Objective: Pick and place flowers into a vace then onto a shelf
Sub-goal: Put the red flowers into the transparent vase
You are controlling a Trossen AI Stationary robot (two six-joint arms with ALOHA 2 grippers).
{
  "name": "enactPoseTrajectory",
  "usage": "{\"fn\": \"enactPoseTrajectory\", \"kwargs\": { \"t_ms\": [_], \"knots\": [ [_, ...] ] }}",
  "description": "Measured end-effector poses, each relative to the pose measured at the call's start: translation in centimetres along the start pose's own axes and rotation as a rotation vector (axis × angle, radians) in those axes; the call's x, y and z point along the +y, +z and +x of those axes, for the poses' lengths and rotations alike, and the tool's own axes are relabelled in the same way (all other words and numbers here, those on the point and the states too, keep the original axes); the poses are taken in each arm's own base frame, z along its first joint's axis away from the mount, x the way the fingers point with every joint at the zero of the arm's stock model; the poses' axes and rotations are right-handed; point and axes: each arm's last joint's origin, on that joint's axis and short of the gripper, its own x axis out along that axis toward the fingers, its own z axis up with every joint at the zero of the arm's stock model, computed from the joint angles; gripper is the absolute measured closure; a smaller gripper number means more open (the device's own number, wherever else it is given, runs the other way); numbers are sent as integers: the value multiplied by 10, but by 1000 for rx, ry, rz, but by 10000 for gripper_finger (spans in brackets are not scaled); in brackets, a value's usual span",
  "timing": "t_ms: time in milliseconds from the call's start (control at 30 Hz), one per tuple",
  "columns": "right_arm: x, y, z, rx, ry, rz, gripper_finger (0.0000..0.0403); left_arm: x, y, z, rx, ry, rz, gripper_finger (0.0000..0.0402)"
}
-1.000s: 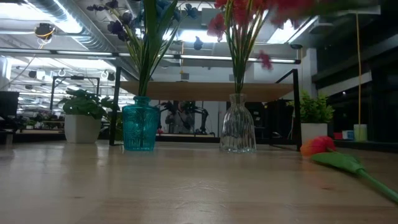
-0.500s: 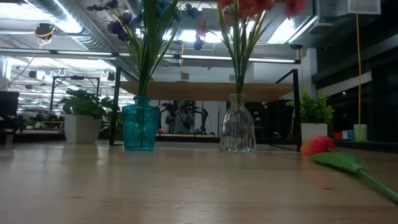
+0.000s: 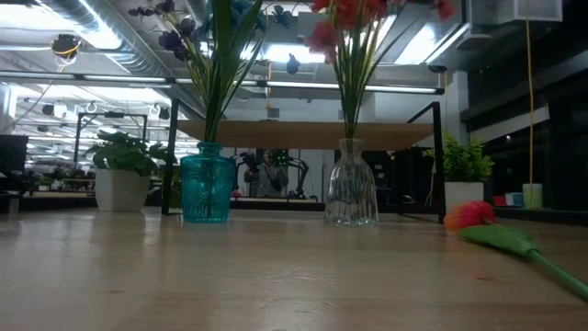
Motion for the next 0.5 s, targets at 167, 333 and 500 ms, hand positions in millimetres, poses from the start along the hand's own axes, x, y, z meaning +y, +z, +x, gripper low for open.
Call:
{"fn": "enactPoseTrajectory", "kwargs": {
  "t_ms": [167, 333, 500],
  "knots": [
    [18, 23, 10, -45, 213, -155, 403, 0, 0, 0, -1, 0, 0, 397],
    [15, 41, 24, -135, 204, -259, 403, 0, 0, 0, -4, 0, -21, 400],
    [12, 53, 44, -188, 193, -312, 403, 0, 2, 0, -16, -1, -34, 397]
  ]
}}
